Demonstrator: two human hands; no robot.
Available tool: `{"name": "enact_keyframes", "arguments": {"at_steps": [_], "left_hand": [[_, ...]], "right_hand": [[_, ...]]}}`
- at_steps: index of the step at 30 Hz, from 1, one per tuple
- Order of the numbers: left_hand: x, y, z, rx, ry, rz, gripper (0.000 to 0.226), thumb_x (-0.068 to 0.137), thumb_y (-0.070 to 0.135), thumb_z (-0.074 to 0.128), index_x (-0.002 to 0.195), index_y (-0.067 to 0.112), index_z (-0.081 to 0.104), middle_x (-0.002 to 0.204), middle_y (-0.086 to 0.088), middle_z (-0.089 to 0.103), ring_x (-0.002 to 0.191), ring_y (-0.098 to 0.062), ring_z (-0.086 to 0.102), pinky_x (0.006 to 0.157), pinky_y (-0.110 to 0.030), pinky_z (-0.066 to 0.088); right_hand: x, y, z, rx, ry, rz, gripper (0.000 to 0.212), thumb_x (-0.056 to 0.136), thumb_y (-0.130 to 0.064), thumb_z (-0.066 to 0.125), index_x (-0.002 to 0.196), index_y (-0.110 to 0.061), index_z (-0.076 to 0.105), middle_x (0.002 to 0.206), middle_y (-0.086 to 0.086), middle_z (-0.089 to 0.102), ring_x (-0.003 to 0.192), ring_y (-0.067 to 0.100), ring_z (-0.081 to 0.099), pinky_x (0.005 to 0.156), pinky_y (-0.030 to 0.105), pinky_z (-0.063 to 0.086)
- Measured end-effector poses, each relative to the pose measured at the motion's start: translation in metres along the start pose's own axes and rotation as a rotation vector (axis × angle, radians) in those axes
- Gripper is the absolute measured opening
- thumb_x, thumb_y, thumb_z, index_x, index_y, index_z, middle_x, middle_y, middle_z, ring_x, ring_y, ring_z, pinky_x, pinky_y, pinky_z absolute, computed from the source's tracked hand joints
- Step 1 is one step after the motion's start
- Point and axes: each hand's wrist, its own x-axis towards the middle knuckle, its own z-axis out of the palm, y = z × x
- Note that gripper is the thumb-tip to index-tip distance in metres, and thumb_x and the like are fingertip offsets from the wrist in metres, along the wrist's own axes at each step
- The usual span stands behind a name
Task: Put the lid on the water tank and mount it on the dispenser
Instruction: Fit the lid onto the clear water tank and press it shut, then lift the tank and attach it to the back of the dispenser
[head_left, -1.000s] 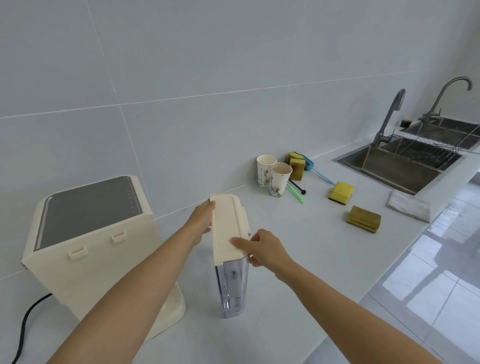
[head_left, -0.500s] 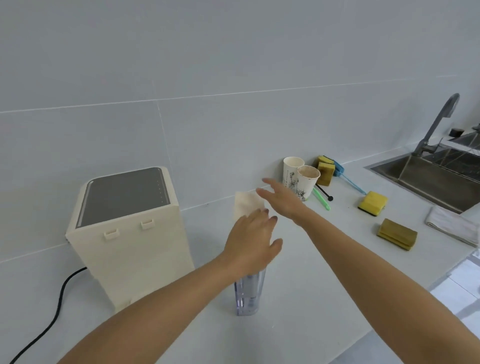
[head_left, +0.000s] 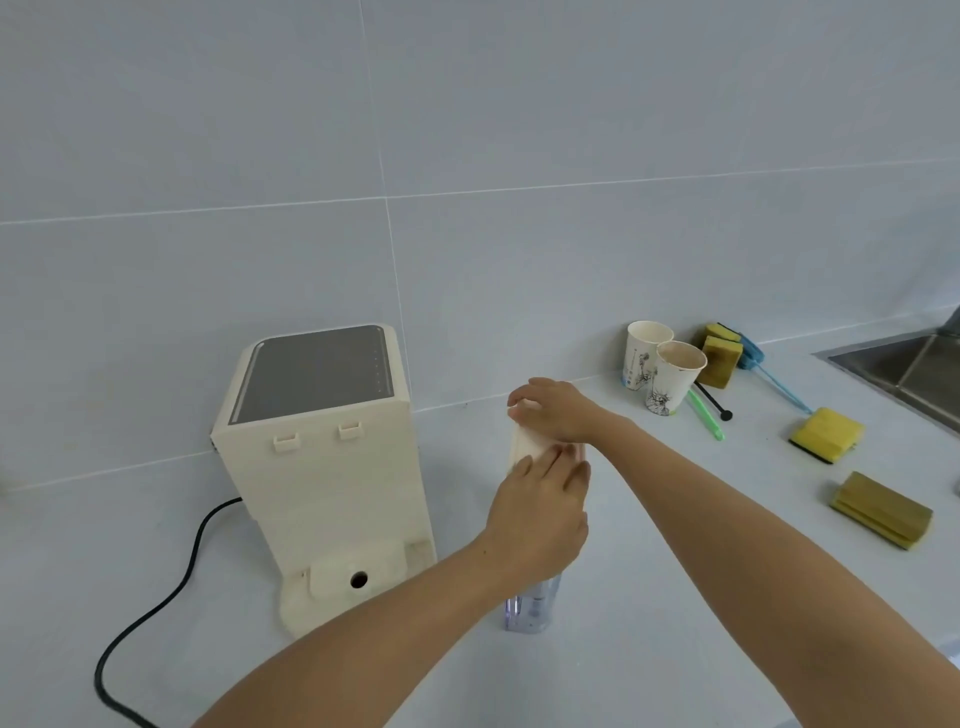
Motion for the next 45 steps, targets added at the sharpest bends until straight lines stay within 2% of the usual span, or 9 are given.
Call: {"name": "enact_keyframes", "arguments": {"at_steps": [8,11,14,18,24,31,36,41,45], "left_hand": [[-0.014,-0.028,-0.011,-0.063,0.057,0.038,0.045,0.052,0.026,0.078,0.095,0.015,0.07,0.101,0.002,0.074,0.092,-0.008,0.068,0.071,-0.018,0.055],[-0.02,-0.049,-0.01,-0.158,-0.052,0.022,0.05,0.086,0.018,0.049,0.134,0.01,0.039,0.146,-0.005,0.039,0.134,-0.013,0.035,0.11,-0.025,0.025],[-0.025,-0.068,-0.007,-0.196,-0.115,-0.028,0.051,0.092,0.024,0.04,0.14,0.018,0.025,0.153,0.003,0.023,0.14,-0.009,0.018,0.11,-0.019,0.007],[-0.024,-0.087,-0.008,-0.261,-0.186,-0.048,0.052,0.091,0.027,0.045,0.139,0.02,0.027,0.153,0.002,0.021,0.141,-0.007,0.016,0.11,-0.015,0.002],[-0.021,-0.107,-0.008,-0.483,-0.225,-0.147,0.056,0.086,0.023,0.055,0.137,0.019,0.032,0.152,0.002,0.024,0.141,-0.006,0.014,0.111,-0.018,0.01],[-0.018,-0.113,-0.006,-0.589,-0.217,-0.18,0.058,0.084,0.018,0.059,0.136,0.015,0.034,0.151,-0.001,0.025,0.141,-0.008,0.013,0.113,-0.022,0.011],[-0.025,-0.112,0.004,-0.588,-0.105,-0.215,0.061,0.084,0.022,0.06,0.137,0.018,0.031,0.152,0.002,0.022,0.142,-0.01,0.012,0.114,-0.026,0.012],[-0.039,-0.106,0.022,-0.853,0.008,-0.478,0.093,0.073,0.028,0.072,0.143,0.026,0.01,0.153,0.011,0.014,0.141,-0.01,0.014,0.107,-0.021,0.016],[-0.037,-0.095,0.038,-0.967,-0.134,-0.543,0.101,0.069,0.028,0.075,0.142,0.026,0.006,0.137,0.013,0.031,0.136,-0.013,0.024,0.099,-0.02,0.023]], "right_hand": [[-0.007,0.01,-0.003,-0.011,0.017,0.037,0.034,0.092,-0.032,0.031,0.117,-0.02,0.052,0.111,0.001,0.052,0.121,0.021,0.035,0.101,0.035,0.024],[-0.011,0.017,-0.004,0.029,0.063,0.078,0.032,0.091,-0.033,0.035,0.114,-0.021,0.054,0.109,0.003,0.051,0.119,0.026,0.039,0.098,0.037,0.032],[-0.019,0.024,-0.001,0.141,0.118,0.137,0.031,0.088,-0.036,0.044,0.113,-0.022,0.055,0.119,0.011,0.052,0.114,0.027,0.046,0.082,0.031,0.041],[-0.032,0.027,0.005,0.264,0.192,0.211,0.035,0.087,-0.036,0.046,0.117,-0.019,0.052,0.091,-0.002,0.05,0.116,0.029,0.043,0.074,0.028,0.037],[-0.054,0.027,0.015,0.229,0.276,0.311,0.038,0.088,-0.036,0.043,0.119,-0.016,0.049,0.125,0.022,0.046,0.109,0.038,0.047,0.087,0.039,0.04],[-0.073,0.029,0.018,0.023,0.322,0.248,0.04,0.092,-0.013,0.035,0.132,-0.014,0.034,0.145,0.01,0.029,0.114,0.033,0.042,0.096,0.036,0.034],[-0.085,0.033,0.013,0.523,0.248,0.254,0.074,0.082,-0.041,0.057,0.142,-0.025,0.016,0.15,0.009,0.023,0.134,0.026,0.028,0.102,0.033,0.029],[-0.095,0.056,0.022,0.769,0.145,0.188,0.118,0.069,-0.025,0.075,0.14,-0.028,-0.018,0.151,-0.002,0.016,0.133,0.013,0.024,0.102,0.027,0.025],[-0.096,0.067,0.043,0.775,0.09,0.116,0.097,0.064,-0.009,0.079,0.135,-0.029,0.016,0.137,-0.012,0.035,0.131,0.012,0.03,0.112,0.037,0.028]]}}
